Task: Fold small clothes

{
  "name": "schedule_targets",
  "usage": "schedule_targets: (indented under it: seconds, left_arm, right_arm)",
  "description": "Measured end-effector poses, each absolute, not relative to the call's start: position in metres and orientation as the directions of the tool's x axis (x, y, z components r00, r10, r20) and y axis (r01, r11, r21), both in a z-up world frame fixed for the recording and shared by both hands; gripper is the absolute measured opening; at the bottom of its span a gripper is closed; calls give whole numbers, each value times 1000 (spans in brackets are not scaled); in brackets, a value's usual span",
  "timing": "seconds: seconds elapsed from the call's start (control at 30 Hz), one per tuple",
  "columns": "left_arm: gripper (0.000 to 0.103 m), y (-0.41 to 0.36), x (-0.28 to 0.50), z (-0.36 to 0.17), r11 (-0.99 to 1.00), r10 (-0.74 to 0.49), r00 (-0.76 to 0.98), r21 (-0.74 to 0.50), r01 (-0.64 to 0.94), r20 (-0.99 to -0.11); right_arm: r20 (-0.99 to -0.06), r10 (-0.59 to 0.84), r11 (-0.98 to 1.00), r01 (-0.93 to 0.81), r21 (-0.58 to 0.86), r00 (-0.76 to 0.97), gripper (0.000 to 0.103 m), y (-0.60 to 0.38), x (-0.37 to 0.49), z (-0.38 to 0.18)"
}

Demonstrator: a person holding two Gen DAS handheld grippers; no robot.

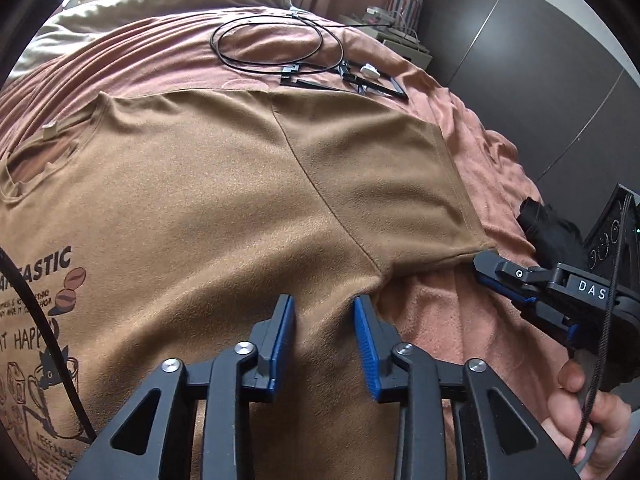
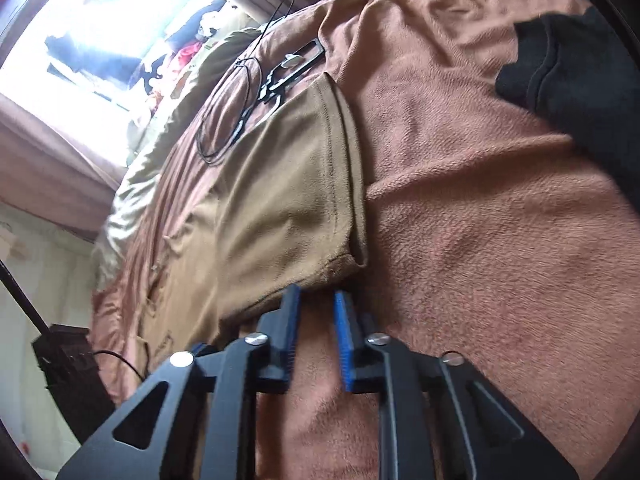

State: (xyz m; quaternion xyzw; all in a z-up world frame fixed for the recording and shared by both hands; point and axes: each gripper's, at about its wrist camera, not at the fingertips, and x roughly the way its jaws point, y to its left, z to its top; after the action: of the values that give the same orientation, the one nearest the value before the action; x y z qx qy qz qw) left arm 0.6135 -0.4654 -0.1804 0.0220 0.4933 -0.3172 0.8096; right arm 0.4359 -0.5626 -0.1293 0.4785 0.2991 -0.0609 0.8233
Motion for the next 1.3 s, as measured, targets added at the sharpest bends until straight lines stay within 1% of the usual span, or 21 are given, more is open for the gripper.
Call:
schedule_targets:
  seconds: [0.07,0.17,0.27,0.33,0.4,0.47,0.53,0.57,0.6,0.63,0.67,0.7,0.77,0.87,0.93,0.97,1.0,1.03,1.07,1.1,1.3]
  left_arm:
    - [27,-469,614,-179,791,-504,297,-295,537,-811]
    - [26,-472,616,-174,786,-516,292,-310,535,-805]
    - [25,-473,618,-167,782,-529,298,-320,535,-795]
    - [25,-473,620,-161,784,-530,310,-316,535,-789]
    - [25,-473,624,-159,786,-530,312,-318,531,-789]
    - [25,-475,626,-158,784,-530,311,-316,535,-789]
    - [25,-476,629,-159,784,-523,310,-306,540,-794]
    - [25,-476,630,-160,785,-522,308,-307,538,-795]
    - [25,-475,632,-162,788,-521,307,-310,532,-796]
    - [24,-474,634,-164,790,-521,304,-317,524,-798]
    - [21,-474,635,-165,790,-524,298,-324,521,-798]
    - [17,-474,637,-166,788,-525,293,-326,523,-799]
    - [16,-475,639,-168,787,-520,290,-319,528,-803]
    - [10,-474,643,-174,784,-523,273,-331,524,-807]
    - [7,-475,644,-179,781,-528,253,-347,519,-811]
    - [6,-475,644,-181,777,-532,241,-354,521,-812]
    - [6,-475,643,-184,774,-534,235,-358,522,-812]
    - [6,-475,642,-185,773,-536,232,-360,523,-812]
    - [6,-475,642,-186,771,-537,230,-362,523,-811]
    - [6,-474,642,-186,770,-540,229,-366,522,-810]
    - [6,-473,641,-182,737,-586,183,-426,525,-789]
  right_arm:
    - [-524,183,514,373,772,832,0,-567,430,-127]
    - [-467,179,491,333,805,866,0,-572,420,-120]
    - [-446,158,498,319,806,881,0,-574,411,-114]
    - [-460,152,503,332,798,875,0,-573,407,-114]
    - [-514,132,499,391,773,848,0,-575,405,-117]
    - [-536,138,470,422,776,833,0,-577,406,-121]
    - [-520,155,433,415,800,840,8,-581,403,-125]
    - [-518,162,417,417,807,840,24,-583,402,-127]
    - [-521,163,402,425,811,838,50,-584,402,-128]
    - [-518,157,388,429,815,841,59,-585,400,-127]
    - [-509,151,377,427,822,847,61,-584,402,-126]
    - [-499,156,369,419,830,852,61,-584,403,-127]
    - [-499,161,368,417,831,852,61,-584,406,-127]
    - [-505,154,366,425,828,849,61,-583,415,-132]
    - [-506,136,366,431,825,852,54,-583,419,-133]
    - [-506,132,363,433,825,853,43,-582,422,-135]
    - [-505,132,358,434,827,853,28,-582,424,-137]
    - [-507,132,357,436,826,852,21,-581,425,-140]
    - [-511,130,364,439,822,850,8,-581,425,-142]
    - [-511,124,372,437,819,851,4,-580,425,-140]
    - [-404,118,456,312,833,907,3,-567,415,-107]
